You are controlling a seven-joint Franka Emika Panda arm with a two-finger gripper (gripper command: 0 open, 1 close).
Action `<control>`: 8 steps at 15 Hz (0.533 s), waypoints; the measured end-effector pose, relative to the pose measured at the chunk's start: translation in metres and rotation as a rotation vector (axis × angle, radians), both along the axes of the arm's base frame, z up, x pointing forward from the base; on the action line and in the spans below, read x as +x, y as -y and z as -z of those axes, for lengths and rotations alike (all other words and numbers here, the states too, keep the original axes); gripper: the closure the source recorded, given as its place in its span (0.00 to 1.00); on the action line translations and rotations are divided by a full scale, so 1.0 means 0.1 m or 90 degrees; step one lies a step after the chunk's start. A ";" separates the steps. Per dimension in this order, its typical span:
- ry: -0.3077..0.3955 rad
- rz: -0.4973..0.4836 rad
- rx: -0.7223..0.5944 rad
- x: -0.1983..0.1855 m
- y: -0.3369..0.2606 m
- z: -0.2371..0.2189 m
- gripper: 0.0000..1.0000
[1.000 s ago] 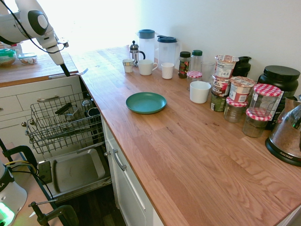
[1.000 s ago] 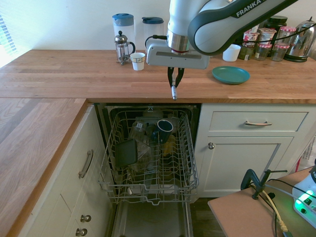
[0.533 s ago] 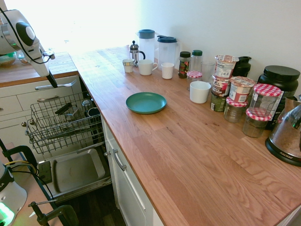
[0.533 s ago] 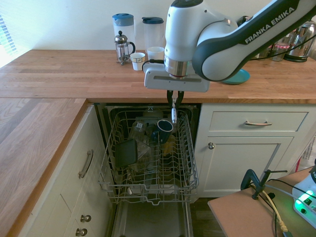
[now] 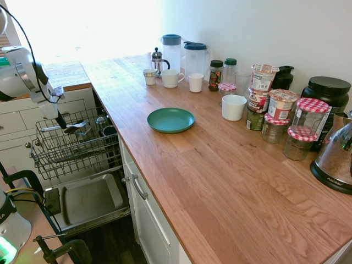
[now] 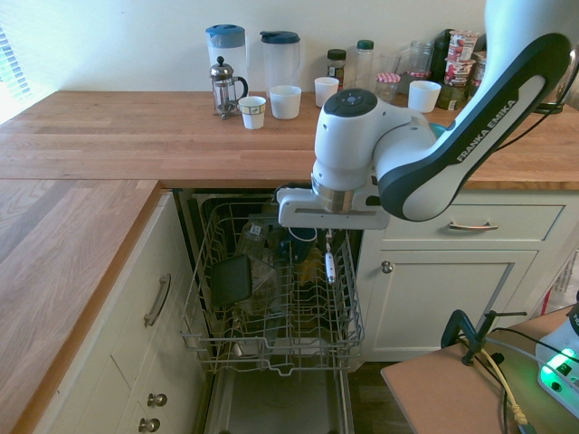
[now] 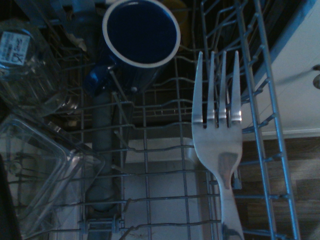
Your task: Put the fork in the dishwasher
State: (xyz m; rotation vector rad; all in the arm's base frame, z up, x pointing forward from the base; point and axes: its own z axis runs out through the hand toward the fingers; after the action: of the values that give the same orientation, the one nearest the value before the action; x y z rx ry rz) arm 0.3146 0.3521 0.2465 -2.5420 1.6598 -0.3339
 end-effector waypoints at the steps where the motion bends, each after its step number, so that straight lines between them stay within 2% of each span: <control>1: -0.007 -0.001 -0.001 0.07 0.00 0.12 1.00; 8: -0.054 -0.016 0.004 0.34 -0.09 0.77 1.00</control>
State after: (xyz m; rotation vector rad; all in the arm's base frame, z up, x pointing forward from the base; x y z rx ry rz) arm 0.3490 0.3608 0.1695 -2.6045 1.6530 -0.2226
